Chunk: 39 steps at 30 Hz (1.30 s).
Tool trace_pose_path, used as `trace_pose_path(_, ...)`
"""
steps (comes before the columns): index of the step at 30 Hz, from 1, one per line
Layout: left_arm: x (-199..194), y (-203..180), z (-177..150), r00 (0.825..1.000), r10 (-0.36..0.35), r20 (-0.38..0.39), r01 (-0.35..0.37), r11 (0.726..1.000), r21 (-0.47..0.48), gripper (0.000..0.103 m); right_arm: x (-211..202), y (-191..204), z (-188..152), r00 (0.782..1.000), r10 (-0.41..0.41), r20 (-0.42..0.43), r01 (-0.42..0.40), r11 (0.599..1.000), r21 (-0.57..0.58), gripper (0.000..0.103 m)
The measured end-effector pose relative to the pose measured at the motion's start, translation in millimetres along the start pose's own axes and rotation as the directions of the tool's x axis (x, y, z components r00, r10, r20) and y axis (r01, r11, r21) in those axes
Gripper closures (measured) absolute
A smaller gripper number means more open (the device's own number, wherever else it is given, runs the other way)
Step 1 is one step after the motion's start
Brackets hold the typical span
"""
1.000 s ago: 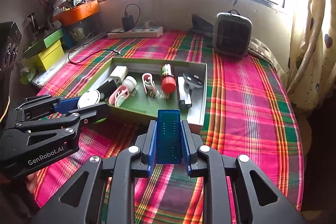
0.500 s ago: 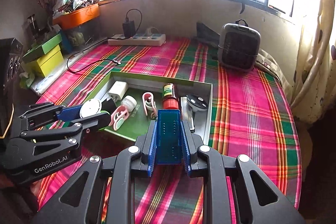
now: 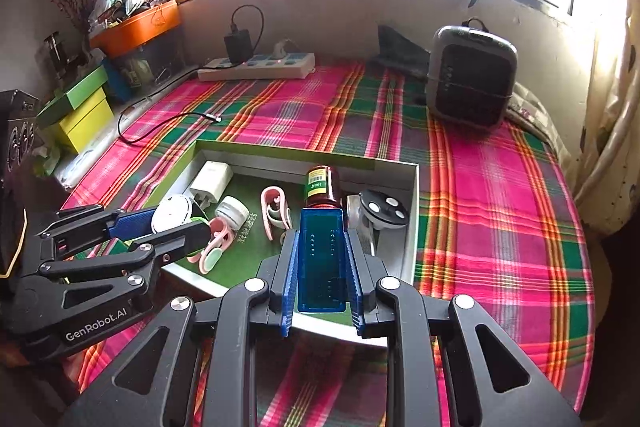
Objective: Organize rigid objects
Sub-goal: 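Carry the spool with left gripper while right gripper carries the USB stick into the tray, then open left gripper releasing the spool while right gripper releases the USB stick in the tray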
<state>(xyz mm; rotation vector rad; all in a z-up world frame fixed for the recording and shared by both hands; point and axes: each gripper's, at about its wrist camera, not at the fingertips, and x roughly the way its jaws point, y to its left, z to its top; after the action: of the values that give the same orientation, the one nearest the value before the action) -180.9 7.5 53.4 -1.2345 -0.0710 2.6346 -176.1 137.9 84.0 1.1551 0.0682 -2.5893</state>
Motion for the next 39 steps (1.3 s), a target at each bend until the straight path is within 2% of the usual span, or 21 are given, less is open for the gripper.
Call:
trace_pose_path(16,23,-3,-3,0.999,0.003,-0.040,-0.003,1.000,0.011,0.071,34,-2,-7,0.997,0.018,-0.070,-0.018,1.000,-0.006,0.080)
trace_pose_path(22,28,-5,-4,0.999,0.002,-0.054,-0.002,1.000,0.015,0.071,44,-4,-10,0.995,-0.001,-0.095,0.000,1.000,-0.011,0.080)
trace_pose_path(39,33,-5,-4,0.998,-0.002,-0.061,0.002,1.000,0.005,0.070,49,-6,-11,0.995,0.010,-0.101,-0.010,1.000,0.000,0.080)
